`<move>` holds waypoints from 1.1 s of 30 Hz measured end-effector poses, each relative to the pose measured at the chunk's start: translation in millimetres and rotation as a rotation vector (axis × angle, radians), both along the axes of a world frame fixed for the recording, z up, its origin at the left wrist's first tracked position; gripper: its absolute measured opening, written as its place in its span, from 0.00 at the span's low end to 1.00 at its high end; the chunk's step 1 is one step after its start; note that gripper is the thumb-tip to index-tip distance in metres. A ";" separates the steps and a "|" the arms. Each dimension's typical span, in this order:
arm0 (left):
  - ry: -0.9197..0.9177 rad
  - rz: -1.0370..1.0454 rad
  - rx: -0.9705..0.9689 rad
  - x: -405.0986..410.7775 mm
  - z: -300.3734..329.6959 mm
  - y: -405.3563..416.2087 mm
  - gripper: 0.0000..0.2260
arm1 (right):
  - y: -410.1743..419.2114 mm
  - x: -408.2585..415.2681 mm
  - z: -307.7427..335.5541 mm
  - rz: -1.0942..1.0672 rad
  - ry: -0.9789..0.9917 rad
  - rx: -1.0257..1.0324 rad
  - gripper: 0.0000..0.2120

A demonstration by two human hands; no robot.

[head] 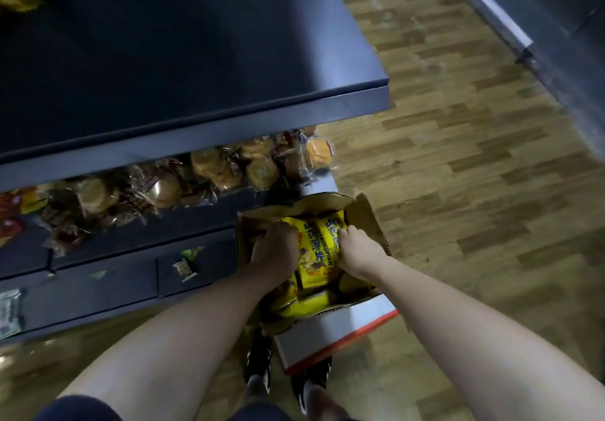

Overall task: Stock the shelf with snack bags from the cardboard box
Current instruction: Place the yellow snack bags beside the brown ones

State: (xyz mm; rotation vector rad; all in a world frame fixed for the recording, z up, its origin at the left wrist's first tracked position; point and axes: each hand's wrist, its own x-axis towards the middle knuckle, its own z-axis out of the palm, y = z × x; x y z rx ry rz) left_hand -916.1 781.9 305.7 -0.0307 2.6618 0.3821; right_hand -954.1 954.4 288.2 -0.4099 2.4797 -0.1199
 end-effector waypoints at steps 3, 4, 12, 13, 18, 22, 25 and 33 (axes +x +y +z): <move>-0.001 -0.073 -0.062 -9.1 -16.9 9.6 0.20 | -4.8 -6.0 -18.2 -0.066 0.018 0.020 0.14; -0.030 -0.091 -0.081 -11.4 -22.7 13.2 0.22 | -6.8 -8.5 -23.1 -0.083 0.019 0.025 0.14; -0.152 -0.006 -0.171 -23.3 -60.2 38.1 0.28 | -17.4 -22.0 -57.6 -0.196 -0.062 0.010 0.21; -0.145 0.011 -0.167 -23.9 -63.3 42.4 0.28 | -17.6 -22.8 -61.1 -0.212 -0.072 -0.001 0.22; -0.244 0.212 -0.150 -32.0 -80.9 62.4 0.34 | -18.7 -24.8 -70.0 -0.306 -0.127 -0.079 0.31; -0.234 0.469 -0.050 -33.7 -76.9 69.5 0.38 | -19.1 -21.2 -76.8 -0.332 -0.135 -0.083 0.37; -0.236 0.620 0.014 -33.9 -75.8 68.4 0.38 | -19.8 -16.7 -80.3 -0.325 -0.105 -0.069 0.39; -0.262 0.624 0.031 -26.0 -68.9 49.1 0.40 | -21.7 -22.1 -71.0 -0.397 -0.106 -0.099 0.37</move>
